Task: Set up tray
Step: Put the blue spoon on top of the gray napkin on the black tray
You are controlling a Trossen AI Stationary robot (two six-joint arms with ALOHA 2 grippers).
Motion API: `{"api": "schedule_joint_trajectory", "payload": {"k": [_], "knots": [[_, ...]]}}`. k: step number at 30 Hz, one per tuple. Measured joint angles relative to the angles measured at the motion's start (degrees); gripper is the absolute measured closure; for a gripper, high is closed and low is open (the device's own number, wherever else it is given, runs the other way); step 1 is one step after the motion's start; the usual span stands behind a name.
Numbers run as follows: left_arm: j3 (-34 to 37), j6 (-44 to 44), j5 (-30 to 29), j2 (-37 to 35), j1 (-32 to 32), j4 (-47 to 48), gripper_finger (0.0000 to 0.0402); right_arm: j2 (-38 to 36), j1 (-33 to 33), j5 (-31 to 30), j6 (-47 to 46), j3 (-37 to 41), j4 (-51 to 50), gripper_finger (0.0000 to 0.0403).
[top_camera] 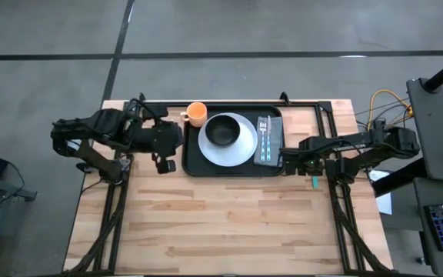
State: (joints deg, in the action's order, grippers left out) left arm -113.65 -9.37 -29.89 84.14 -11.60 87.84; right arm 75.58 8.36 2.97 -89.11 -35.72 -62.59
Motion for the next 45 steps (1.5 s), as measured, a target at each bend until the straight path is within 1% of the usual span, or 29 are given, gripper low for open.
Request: {"api": "schedule_joint_trajectory", "payload": {"k": [4,9,12,18,23,27,30,32,38,39,45], "knots": [[1.56,-0.02,0.00,-0.12,0.00,0.94,0.0301,0.32,0.02,0.04,-0.22,-0.01,-0.01,0.0274],[4.91,-0.02,0.00,-0.98,0.00,1.15,0.0301,0.53,0.04,-2.90,-3.17,0.06,-0.01,0.0254],[7.46,-0.02,0.01,-1.83,0.00,1.09,0.0301,2.05,0.06,-3.36,-3.69,0.06,0.14,0.0247],[10.61,-0.02,1.62,-4.44,0.00,-0.20,0.0301,7.56,0.04,-2.65,-3.05,0.09,-0.02,0.0251],[12.68,-0.04,3.05,-7.79,0.00,-2.60,0.0301,8.94,0.13,-3.26,-4.38,-0.05,-0.04,0.0254],[13.06,-0.02,3.17,-9.31,0.00,-2.76,0.0301,11.68,0.22,-3.32,-4.71,-0.34,-0.12,0.0256],[13.08,-0.02,3.29,-10.23,0.00,-2.79,0.0301,14.16,1.53,-0.11,-1.35,-0.49,-0.32,0.0268],[13.08,-0.02,3.29,-10.58,0.00,-2.79,0.0301,15.62,1.99,1.74,0.49,-0.42,-0.81,0.0285],[12.95,1.05,3.28,-10.58,0.00,-2.81,0.0301,15.99,1.64,2.66,-0.51,-1.43,-0.71,0.0367],[12.95,1.39,3.28,-10.58,0.00,-2.81,0.0301,15.72,1.67,2.71,-0.50,-1.63,-0.69,0.0373],[13.01,2.77,3.12,-10.54,0.04,-4.12,0.0301,13.80,1.37,3.75,0.27,-3.70,0.84,0.0373]]}}
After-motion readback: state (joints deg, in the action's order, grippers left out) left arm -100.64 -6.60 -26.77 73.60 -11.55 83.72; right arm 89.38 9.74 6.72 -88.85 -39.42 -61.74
